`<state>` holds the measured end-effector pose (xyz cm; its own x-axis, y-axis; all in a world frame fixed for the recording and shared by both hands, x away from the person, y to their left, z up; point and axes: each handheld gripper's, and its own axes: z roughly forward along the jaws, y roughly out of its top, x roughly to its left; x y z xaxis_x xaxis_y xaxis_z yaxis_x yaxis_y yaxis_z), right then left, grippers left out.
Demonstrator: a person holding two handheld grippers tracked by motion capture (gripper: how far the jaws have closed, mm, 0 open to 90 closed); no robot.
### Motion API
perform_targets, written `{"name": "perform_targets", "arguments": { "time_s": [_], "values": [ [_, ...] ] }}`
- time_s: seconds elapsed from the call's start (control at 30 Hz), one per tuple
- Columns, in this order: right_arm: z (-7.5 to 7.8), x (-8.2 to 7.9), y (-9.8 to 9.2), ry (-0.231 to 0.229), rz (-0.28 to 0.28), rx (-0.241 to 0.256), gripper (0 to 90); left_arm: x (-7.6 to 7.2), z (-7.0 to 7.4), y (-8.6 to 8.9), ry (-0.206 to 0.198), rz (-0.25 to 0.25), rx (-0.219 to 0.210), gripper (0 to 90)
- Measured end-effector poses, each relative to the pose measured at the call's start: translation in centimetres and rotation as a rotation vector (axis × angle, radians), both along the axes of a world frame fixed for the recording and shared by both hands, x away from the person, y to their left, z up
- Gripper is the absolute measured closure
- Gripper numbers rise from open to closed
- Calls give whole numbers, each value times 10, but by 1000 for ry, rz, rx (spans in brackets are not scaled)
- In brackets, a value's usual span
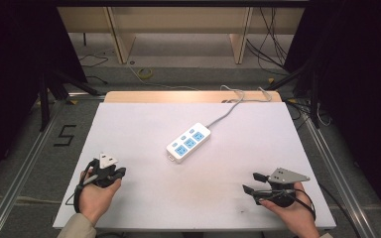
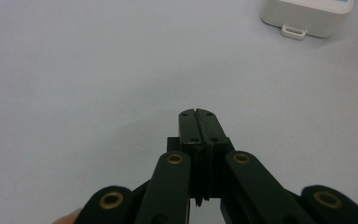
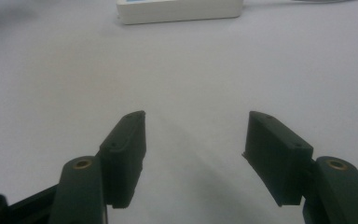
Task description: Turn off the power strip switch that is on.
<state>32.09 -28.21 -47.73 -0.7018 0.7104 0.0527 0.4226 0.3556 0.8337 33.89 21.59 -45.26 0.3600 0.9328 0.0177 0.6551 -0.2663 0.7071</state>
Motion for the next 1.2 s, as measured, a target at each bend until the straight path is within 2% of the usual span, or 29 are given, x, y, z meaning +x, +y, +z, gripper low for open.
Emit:
{"name": "perform_targets", "arguments": {
  "time_s": [1.2],
  "values": [
    [1,-1,0,-5,-1,0,391,17,6,-11,-5,-11,-1,896]
  ]
}}
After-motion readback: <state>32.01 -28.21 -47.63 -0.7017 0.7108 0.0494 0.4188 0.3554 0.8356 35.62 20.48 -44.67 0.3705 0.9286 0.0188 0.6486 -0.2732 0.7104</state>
